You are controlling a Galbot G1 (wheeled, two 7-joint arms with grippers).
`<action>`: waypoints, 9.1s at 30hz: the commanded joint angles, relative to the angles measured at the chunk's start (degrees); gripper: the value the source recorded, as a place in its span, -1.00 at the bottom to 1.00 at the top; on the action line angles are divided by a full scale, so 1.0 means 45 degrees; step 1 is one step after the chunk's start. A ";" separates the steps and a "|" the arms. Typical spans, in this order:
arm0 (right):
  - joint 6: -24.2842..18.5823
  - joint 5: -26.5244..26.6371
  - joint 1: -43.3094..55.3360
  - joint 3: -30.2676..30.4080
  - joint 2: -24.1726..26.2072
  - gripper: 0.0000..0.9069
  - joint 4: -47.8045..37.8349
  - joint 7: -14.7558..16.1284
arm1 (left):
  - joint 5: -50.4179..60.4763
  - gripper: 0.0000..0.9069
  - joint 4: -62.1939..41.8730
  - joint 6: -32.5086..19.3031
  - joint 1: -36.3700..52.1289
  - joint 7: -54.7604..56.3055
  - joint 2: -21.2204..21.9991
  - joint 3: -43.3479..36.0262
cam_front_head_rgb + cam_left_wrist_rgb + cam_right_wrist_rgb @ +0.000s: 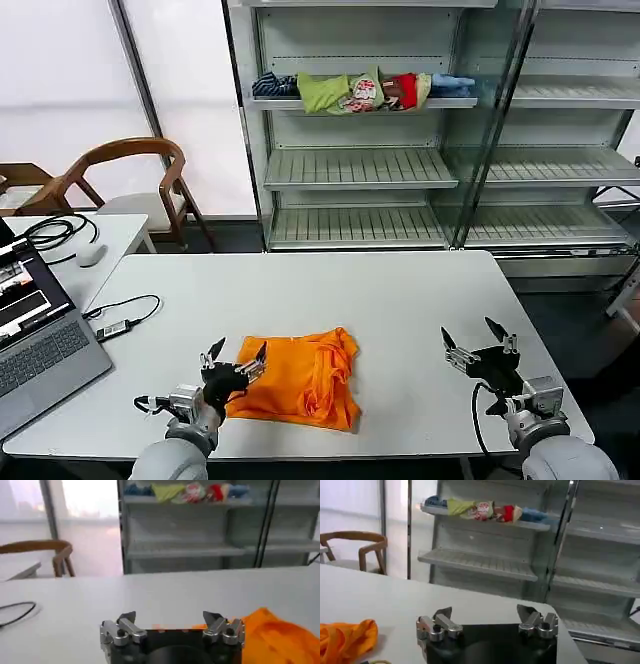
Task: Fold and organize the clothes.
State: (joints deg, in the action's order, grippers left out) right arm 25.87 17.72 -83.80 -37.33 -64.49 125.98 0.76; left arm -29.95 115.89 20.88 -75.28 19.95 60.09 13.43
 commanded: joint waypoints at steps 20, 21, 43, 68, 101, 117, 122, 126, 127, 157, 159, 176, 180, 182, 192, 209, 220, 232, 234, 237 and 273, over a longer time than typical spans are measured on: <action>0.0053 -0.0179 0.0055 0.0141 0.0006 1.00 -0.0021 -0.0043 | -0.1555 1.00 -0.1009 0.0849 0.0096 0.0487 0.0128 -0.0130; 0.0055 -0.0201 0.0065 0.0161 -0.0008 1.00 -0.0017 -0.0047 | -0.1540 1.00 -0.1023 0.0858 0.0097 0.0476 0.0116 -0.0152; 0.0055 -0.0259 -0.0109 0.0076 -0.0049 1.00 0.0006 -0.0015 | -0.1427 -0.98 -0.1322 -0.0026 -0.0191 -0.0035 0.0262 -0.0527; 0.0027 -0.0260 0.0284 0.0453 0.0060 1.00 -0.0259 -0.0003 | -0.4691 -0.98 0.0066 0.0733 -0.1008 -0.0078 -0.0755 0.4629; -0.0104 -0.0051 -0.0002 0.0003 0.0384 1.00 -0.0209 0.0020 | -0.1509 -0.96 0.4282 0.2676 -0.1220 0.0053 0.0272 0.0025; 0.0077 -0.0355 -0.0331 -0.0197 0.0263 1.00 0.0291 -0.0075 | 0.1417 -0.96 -0.0106 0.1925 0.2882 -0.0143 0.2719 -0.3499; 0.0082 -0.0390 -0.0257 -0.0167 0.0243 1.00 0.0255 -0.0107 | 0.2345 -0.96 -0.0498 0.1926 0.3053 0.0186 0.3008 -0.3925; 0.0085 -0.0394 -0.0252 -0.0133 0.0224 1.00 0.0263 -0.0103 | 0.2948 -0.93 -0.1355 0.1774 0.3132 0.0363 0.3512 -0.4104; 0.0085 -0.0391 -0.0231 -0.0138 0.0229 1.00 0.0266 -0.0105 | 0.2940 -0.93 -0.1542 0.1739 0.3243 0.0488 0.3626 -0.4111; 0.0129 -0.0611 0.0862 0.0849 -0.0139 1.00 0.0038 -0.0080 | -0.0498 -0.98 0.2447 0.2729 0.0848 -0.2277 -0.3495 0.4423; 0.0113 -0.0641 0.0900 0.0914 -0.0204 1.00 -0.0022 -0.0083 | -0.0510 -0.96 0.2461 0.2730 0.0566 -0.2585 -0.3890 0.5045; 0.0069 -0.0721 0.0027 0.0559 -0.0049 1.00 0.0321 -0.0057 | 0.4377 -0.96 0.3088 0.2230 -0.0808 -0.0980 0.0049 -0.0933; 0.0081 -0.0697 -0.0318 0.0254 0.0103 1.00 0.0573 -0.0063 | 0.4564 -0.96 0.2317 0.1940 -0.0053 0.0174 0.1579 -0.2710; 0.0098 -0.0678 -0.0462 0.0091 0.0173 1.00 0.0702 -0.0060 | 0.3979 -0.96 0.2267 0.1864 0.0376 0.0215 0.1829 -0.2939; 0.0103 -0.0714 -0.0324 0.0117 0.0129 1.00 0.0845 -0.0250 | 0.2891 -0.96 0.0575 0.1695 0.1807 0.0805 0.2992 -0.3892; 0.0173 -0.1112 0.0674 0.0905 -0.0239 1.00 0.0711 -0.1161 | 0.0220 1.00 0.0503 0.0609 0.2683 0.0019 0.2917 -0.4933; -0.0031 -0.1228 0.1340 0.1012 -0.0385 1.00 0.0010 -0.1082 | 0.1159 1.00 -0.0112 -0.0067 0.3671 -0.1070 0.3116 -0.2946; -0.1280 -0.2073 0.2753 0.2102 -0.1154 1.00 -0.1926 -0.1129 | 0.4044 1.00 -0.1403 -0.3935 0.1215 -0.5542 -0.0357 0.4310; -0.1401 -0.2029 0.2870 0.2232 -0.1259 1.00 -0.2117 -0.1075 | 0.4105 1.00 -0.1669 -0.4475 0.0854 -0.5794 -0.0346 0.4789; -0.1465 -0.2057 0.2988 0.2322 -0.1309 1.00 -0.2291 -0.1024 | 0.4057 1.00 -0.1784 -0.4701 0.0460 -0.5837 -0.0239 0.5177; -0.2739 -0.3246 0.2805 0.2002 -0.1696 1.00 -0.3068 -0.0894 | 0.5610 1.00 -0.1584 -0.4672 0.0441 -0.5490 0.1096 0.4486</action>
State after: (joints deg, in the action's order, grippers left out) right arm 15.15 6.49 -72.04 -28.51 -71.55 113.39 -3.28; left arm -8.29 109.12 0.37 -72.90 -5.07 64.32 34.07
